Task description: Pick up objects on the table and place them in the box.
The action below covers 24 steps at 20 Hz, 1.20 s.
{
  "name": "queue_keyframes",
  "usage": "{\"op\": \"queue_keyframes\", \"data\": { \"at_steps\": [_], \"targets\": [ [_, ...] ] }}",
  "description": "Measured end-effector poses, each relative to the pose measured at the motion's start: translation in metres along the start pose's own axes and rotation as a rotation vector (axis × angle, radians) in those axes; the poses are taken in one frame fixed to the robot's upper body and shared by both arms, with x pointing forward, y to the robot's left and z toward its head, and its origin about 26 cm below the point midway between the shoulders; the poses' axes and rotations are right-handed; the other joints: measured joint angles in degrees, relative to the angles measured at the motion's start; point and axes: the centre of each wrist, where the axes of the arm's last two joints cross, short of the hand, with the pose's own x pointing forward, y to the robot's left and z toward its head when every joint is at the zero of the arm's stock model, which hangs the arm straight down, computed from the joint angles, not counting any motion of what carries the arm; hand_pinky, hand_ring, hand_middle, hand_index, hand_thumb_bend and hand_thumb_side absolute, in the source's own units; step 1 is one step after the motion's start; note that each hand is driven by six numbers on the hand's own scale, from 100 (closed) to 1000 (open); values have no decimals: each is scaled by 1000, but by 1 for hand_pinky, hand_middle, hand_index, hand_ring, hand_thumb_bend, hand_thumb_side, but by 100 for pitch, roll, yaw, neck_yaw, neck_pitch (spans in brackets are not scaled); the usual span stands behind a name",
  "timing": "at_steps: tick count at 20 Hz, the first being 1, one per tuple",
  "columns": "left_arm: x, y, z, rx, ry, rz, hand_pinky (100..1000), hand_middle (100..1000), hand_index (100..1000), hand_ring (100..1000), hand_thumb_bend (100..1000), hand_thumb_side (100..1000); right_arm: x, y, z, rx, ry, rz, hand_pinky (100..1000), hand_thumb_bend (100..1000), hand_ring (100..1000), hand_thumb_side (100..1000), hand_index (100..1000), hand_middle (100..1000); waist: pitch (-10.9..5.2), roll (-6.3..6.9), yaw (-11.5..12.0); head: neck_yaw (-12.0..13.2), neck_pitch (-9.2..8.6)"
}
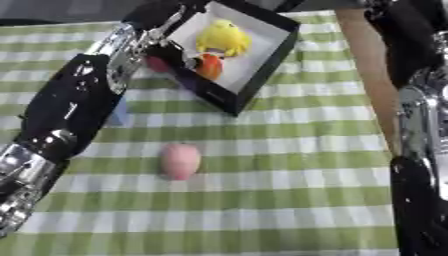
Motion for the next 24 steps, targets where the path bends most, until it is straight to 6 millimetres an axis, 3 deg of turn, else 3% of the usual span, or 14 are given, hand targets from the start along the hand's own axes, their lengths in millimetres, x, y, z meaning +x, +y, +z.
{"op": "queue_keyframes", "data": {
  "at_steps": [5,10,15,24],
  "targets": [
    [-10,13,2,55,15,12,739,736,813,685,462,241,1,-4,0,-28,-12,-4,989,236,835,299,833,845,0,-47,248,-185,0],
    [-39,35,12,74,29,57,749,765,827,702,429,262,18,-14,-10,-56,-97,35,976,234,828,270,837,845,-7,-92,379,-362,0],
    [-81,56,37,36,52,191,763,793,848,718,410,295,43,-32,-23,-57,-220,94,968,241,828,248,842,847,-9,-92,472,-523,0],
    [-119,86,80,-78,30,281,773,785,850,730,427,310,62,-52,-35,32,-248,107,970,237,827,268,850,855,-57,-92,610,-715,1]
  ]
}}
